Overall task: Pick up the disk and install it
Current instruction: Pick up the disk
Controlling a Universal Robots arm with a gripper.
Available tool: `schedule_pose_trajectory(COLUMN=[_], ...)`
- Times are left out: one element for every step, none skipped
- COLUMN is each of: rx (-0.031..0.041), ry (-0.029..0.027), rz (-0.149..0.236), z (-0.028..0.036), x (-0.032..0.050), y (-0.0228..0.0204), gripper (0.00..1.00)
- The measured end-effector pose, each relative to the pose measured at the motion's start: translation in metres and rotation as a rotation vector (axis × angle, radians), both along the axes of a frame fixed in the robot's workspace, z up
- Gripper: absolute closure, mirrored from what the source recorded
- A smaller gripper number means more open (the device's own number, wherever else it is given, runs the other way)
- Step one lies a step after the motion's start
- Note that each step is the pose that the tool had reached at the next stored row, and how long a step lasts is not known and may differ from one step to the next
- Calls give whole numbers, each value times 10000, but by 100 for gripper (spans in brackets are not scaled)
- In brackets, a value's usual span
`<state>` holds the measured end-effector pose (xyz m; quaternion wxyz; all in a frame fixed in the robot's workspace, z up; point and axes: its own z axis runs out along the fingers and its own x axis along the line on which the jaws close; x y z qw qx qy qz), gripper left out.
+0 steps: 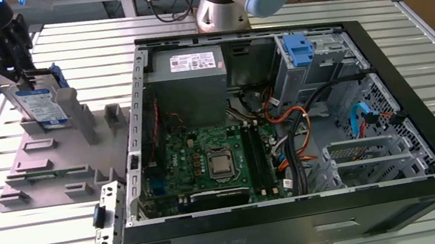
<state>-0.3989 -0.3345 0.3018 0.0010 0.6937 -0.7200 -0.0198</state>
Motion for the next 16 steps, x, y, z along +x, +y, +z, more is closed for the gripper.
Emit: schedule_pose_trajectory(rx=[-1,-1,-1,-1,-1,-1,-1,-1,-1,-2,-1,-1,-1,0,-1,-1], ry=[1,2,2,2,2,1,0,1,1,2,2,-1,-1,-1,0,1], rz=[61,124,183,212,213,213,214,213,213,213,213,213,214,213,214,213], z=[0,0,0,0,0,-3,-6,-5,-5,-2,1,1,2,2,3,3], x=[-1,-1,-1,-1,-1,-1,-1,-1,-1,-1,-1,-1,-1,-1,-1,-1], y=[-1,-1,-1,-1,-1,-1,-1,-1,-1,-1,-1,-1,-1,-1,-1,-1], gripper=[58,58,58,58,58,58,58,58,58,58,58,58,58,58,58,58])
